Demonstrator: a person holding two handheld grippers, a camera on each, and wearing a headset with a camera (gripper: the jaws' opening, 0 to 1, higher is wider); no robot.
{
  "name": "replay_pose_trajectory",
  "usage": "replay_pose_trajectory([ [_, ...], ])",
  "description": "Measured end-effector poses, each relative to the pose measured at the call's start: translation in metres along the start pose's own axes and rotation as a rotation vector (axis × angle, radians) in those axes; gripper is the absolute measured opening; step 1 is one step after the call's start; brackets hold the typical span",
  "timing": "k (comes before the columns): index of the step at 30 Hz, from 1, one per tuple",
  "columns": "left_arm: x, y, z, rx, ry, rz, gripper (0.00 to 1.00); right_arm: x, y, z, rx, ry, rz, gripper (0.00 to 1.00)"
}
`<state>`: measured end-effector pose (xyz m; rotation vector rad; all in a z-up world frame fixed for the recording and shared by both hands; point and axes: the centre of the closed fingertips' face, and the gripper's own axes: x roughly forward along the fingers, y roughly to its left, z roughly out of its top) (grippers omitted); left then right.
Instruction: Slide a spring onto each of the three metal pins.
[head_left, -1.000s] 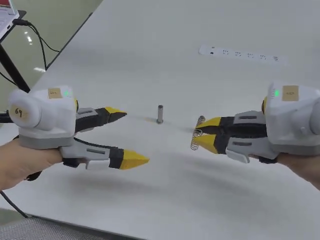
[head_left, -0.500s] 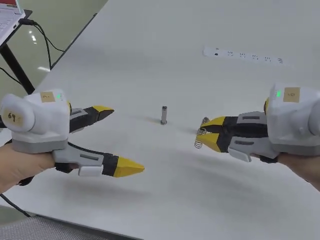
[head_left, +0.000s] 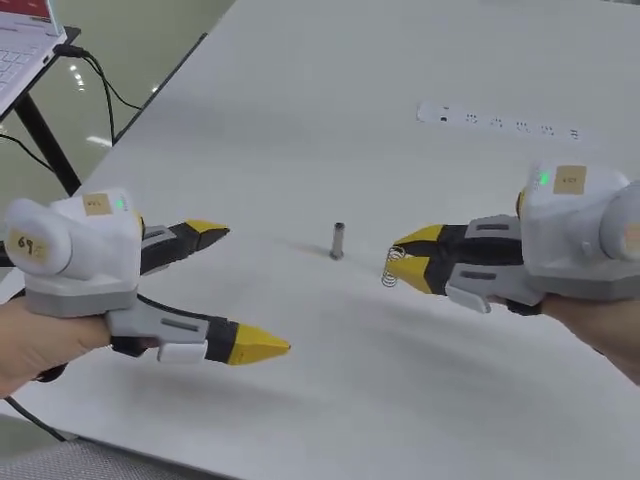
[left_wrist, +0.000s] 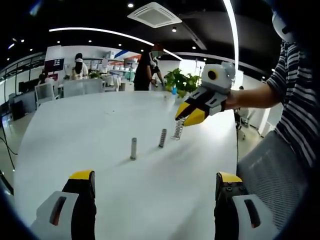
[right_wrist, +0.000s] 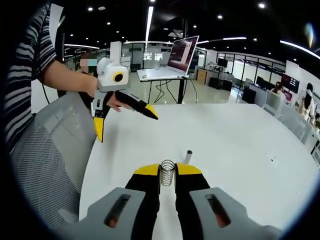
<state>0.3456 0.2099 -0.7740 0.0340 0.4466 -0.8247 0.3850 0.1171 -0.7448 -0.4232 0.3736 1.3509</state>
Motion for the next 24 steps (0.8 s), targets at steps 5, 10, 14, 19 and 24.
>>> replay_pose_trajectory([
  [5, -0.001, 0.001, 0.0, -0.002, -0.002, 0.002, 0.98, 0.011, -0.014, 0.005, 0.004, -0.005, -0.012, 0.07],
  [10, -0.002, 0.001, 0.0, -0.004, -0.001, 0.004, 0.98, 0.025, -0.029, 0.013, 0.009, -0.012, -0.033, 0.07],
  [14, -0.002, 0.0, 0.0, -0.005, -0.006, 0.005, 0.98, 0.034, -0.038, 0.022, 0.019, -0.023, -0.049, 0.07],
  [19, -0.004, 0.0, 0.001, -0.005, -0.008, 0.008, 0.98, 0.047, -0.047, 0.03, 0.044, -0.039, -0.059, 0.07],
  [24, -0.005, 0.001, 0.001, -0.006, -0.01, 0.013, 0.98, 0.057, -0.049, 0.03, 0.075, -0.038, -0.06, 0.07],
])
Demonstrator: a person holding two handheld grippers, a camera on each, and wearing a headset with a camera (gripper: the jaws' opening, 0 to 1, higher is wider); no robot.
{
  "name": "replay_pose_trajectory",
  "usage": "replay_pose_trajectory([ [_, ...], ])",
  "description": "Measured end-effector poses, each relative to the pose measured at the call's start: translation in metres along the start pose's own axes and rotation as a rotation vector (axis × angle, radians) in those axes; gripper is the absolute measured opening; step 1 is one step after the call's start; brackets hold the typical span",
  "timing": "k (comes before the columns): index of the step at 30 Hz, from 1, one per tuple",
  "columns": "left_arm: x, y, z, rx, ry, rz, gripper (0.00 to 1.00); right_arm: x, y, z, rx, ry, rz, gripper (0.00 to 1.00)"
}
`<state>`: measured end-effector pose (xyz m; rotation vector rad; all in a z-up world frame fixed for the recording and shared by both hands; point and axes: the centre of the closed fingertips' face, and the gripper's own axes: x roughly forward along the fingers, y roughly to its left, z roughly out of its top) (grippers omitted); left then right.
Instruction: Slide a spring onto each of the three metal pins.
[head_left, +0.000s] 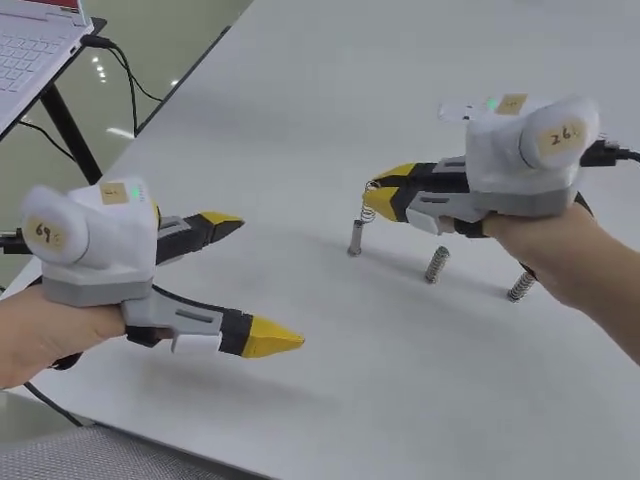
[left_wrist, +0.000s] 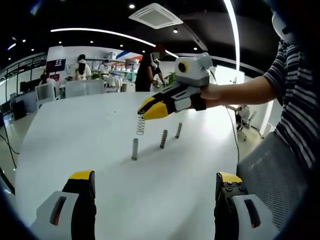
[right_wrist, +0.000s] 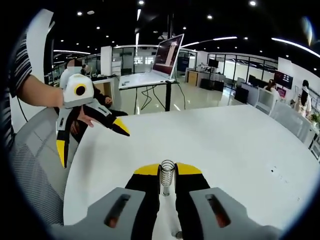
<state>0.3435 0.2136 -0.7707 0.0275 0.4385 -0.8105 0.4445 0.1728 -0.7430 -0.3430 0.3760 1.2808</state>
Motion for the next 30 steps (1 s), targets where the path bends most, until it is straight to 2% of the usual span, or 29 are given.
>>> replay_pose_trajectory([
  [7, 0.0, 0.001, 0.0, -0.001, -0.002, 0.003, 0.98, 0.01, -0.001, -0.005, 0.003, 0.016, -0.009, 0.07],
  [13, -0.003, 0.004, 0.001, -0.006, -0.004, 0.012, 0.97, 0.017, -0.001, -0.021, 0.019, 0.052, -0.014, 0.08],
  [20, -0.005, 0.005, -0.002, -0.011, -0.001, 0.017, 0.97, 0.024, 0.007, -0.036, 0.037, 0.086, -0.01, 0.08],
  [30, -0.001, 0.004, -0.003, -0.013, 0.001, 0.009, 0.97, 0.032, 0.02, -0.055, 0.017, 0.133, -0.003, 0.08],
])
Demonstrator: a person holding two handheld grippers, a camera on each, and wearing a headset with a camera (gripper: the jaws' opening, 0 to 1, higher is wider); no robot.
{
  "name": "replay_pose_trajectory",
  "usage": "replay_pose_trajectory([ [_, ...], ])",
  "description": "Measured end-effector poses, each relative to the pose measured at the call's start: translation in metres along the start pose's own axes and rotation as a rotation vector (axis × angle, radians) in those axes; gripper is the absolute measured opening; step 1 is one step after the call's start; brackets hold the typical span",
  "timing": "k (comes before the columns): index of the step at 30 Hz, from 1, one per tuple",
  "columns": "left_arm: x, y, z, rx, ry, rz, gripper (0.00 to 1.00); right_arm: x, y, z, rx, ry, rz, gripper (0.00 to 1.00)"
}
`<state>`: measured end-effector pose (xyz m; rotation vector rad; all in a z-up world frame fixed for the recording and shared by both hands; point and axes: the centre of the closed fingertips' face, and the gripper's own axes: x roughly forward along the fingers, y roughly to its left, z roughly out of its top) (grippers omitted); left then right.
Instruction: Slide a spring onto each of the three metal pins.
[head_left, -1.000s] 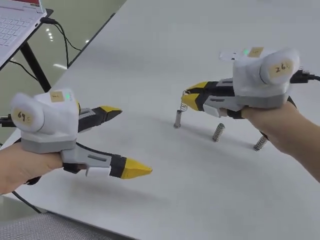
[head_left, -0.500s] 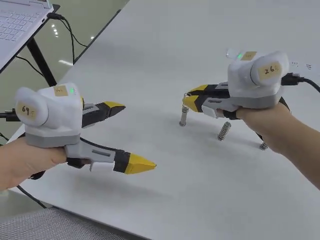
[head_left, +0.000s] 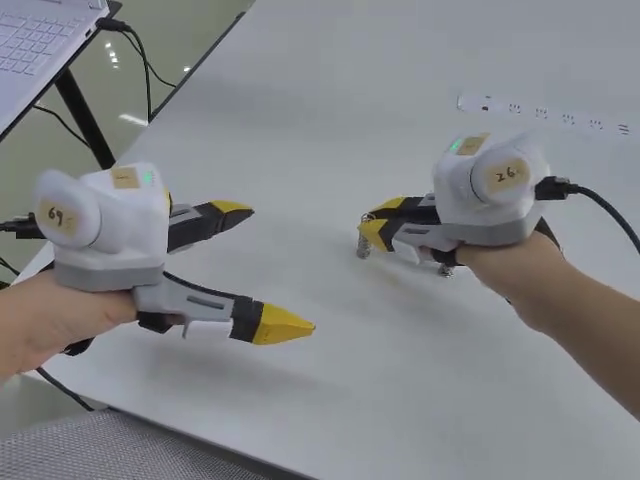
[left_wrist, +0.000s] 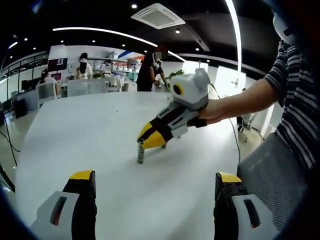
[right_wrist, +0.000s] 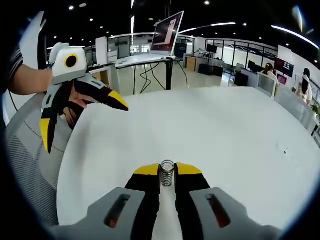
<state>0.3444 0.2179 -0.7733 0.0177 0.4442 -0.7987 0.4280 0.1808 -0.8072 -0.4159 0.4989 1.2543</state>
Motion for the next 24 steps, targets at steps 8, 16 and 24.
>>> replay_pose_trajectory([
  [8, 0.0005, 0.0, 0.0034, 0.007, -0.001, -0.004, 0.97, 0.0052, -0.0008, -0.0086, 0.023, 0.0, -0.011, 0.08],
  [16, 0.0022, -0.001, 0.0055, 0.013, 0.001, -0.008, 0.97, 0.0058, 0.0001, -0.011, -0.008, 0.016, -0.012, 0.08],
  [24, 0.004, -0.0025, 0.0089, 0.015, -0.004, -0.011, 0.97, 0.0032, -0.0025, -0.0085, 0.032, 0.011, -0.02, 0.16],
])
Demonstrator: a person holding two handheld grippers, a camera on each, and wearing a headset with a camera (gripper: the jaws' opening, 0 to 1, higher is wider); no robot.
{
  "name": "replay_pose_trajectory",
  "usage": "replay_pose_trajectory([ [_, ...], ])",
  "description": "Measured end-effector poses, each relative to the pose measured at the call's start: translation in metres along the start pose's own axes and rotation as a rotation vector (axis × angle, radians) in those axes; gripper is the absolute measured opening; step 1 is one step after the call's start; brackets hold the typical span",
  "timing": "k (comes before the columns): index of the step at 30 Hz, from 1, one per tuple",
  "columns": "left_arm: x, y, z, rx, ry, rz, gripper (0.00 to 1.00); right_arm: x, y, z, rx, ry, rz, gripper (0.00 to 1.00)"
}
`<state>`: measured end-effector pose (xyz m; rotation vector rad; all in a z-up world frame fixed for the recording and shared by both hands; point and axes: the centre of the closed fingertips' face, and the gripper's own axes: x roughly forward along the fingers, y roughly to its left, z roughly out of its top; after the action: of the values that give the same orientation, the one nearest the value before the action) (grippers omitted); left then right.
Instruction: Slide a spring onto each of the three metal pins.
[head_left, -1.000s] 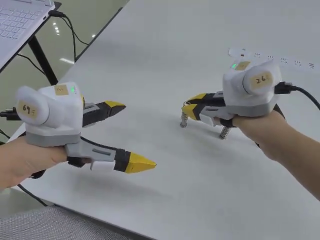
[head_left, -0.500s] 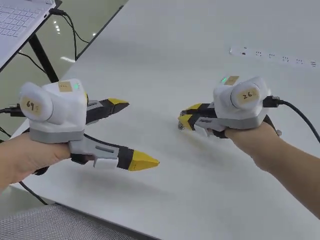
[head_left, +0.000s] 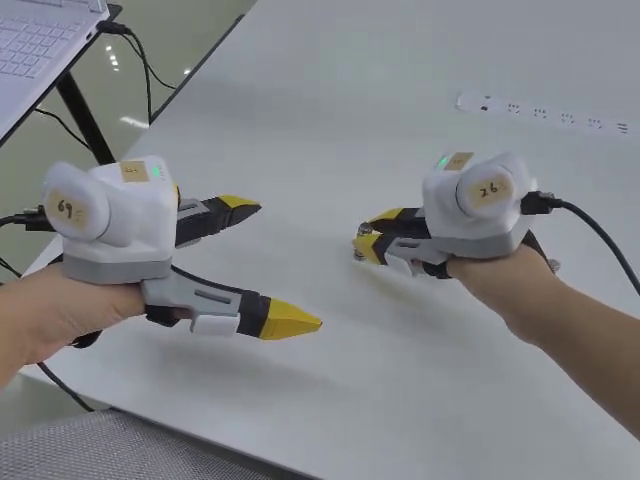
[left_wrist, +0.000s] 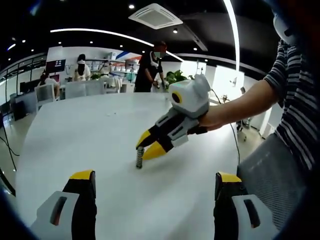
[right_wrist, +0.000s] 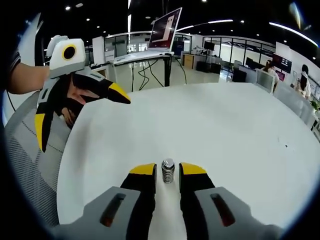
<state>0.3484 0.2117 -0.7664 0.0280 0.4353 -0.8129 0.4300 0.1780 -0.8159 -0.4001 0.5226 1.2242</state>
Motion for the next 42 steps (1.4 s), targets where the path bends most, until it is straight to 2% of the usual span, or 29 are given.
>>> replay_pose_trajectory([
  [8, 0.004, -0.002, 0.004, 0.005, -0.003, -0.007, 0.97, -0.013, 0.004, 0.009, 0.038, -0.021, 0.002, 0.24],
  [22, 0.018, -0.007, 0.012, 0.003, -0.021, -0.025, 0.98, -0.051, 0.018, 0.012, 0.046, -0.078, 0.012, 0.26],
  [32, 0.03, -0.009, 0.018, 0.005, -0.044, -0.033, 0.98, -0.072, 0.018, 0.006, 0.06, -0.103, -0.005, 0.28],
  [38, 0.036, -0.013, 0.018, 0.01, -0.041, -0.048, 0.98, -0.085, 0.023, -0.003, 0.062, -0.113, -0.003, 0.29],
  [42, 0.038, -0.014, 0.019, 0.012, -0.042, -0.053, 0.98, -0.094, 0.021, -0.009, 0.073, -0.124, -0.012, 0.32],
])
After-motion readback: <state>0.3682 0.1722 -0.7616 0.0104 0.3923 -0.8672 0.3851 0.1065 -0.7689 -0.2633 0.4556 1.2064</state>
